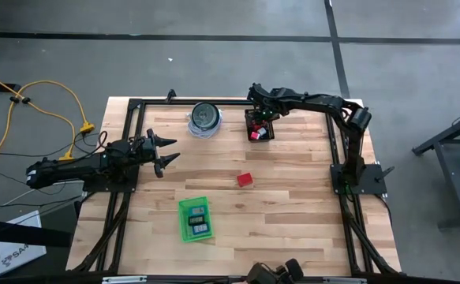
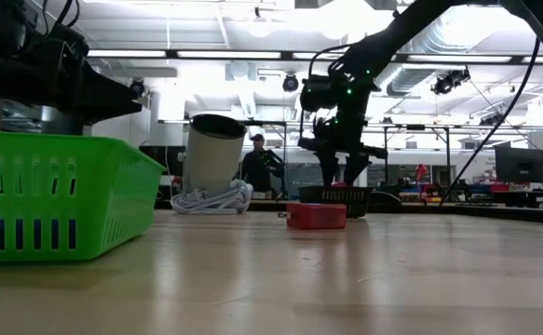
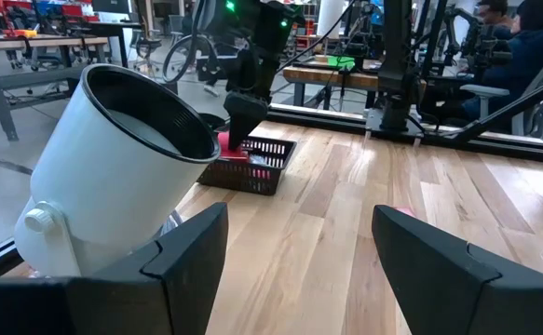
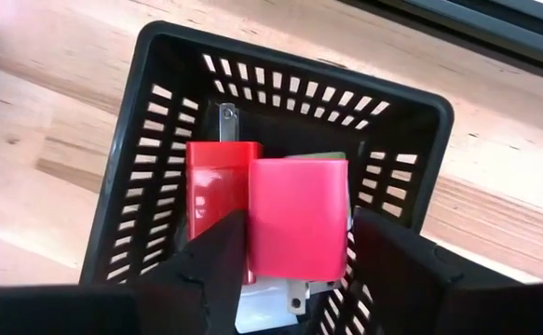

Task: Pick & Place Office items
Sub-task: Put the light pink charger adapter into the black bin, then put the red charger adapter into the black bin

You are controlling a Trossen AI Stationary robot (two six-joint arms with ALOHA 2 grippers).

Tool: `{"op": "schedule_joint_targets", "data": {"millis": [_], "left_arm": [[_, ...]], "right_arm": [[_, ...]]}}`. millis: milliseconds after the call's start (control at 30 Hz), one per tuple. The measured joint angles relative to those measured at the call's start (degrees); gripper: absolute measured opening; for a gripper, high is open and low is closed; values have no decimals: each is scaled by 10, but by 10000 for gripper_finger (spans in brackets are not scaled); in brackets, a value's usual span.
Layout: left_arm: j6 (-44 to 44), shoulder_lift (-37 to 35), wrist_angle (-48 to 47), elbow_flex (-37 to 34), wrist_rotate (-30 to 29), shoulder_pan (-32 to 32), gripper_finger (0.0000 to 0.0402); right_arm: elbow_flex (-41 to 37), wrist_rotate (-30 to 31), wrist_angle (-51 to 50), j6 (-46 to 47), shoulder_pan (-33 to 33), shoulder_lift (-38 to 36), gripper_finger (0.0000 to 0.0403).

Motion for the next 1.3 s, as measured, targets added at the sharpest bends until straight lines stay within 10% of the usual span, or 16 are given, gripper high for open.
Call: {"op": "schedule_joint_targets", "data": {"millis": [800, 1300], "left_arm": [[0, 0, 0, 0, 0, 0, 258], [0, 0, 0, 0, 0, 0, 258]], "right_arm": [[0, 0, 10, -22, 11, -84, 184], [0, -111, 18, -247, 88, -118, 184]]}}
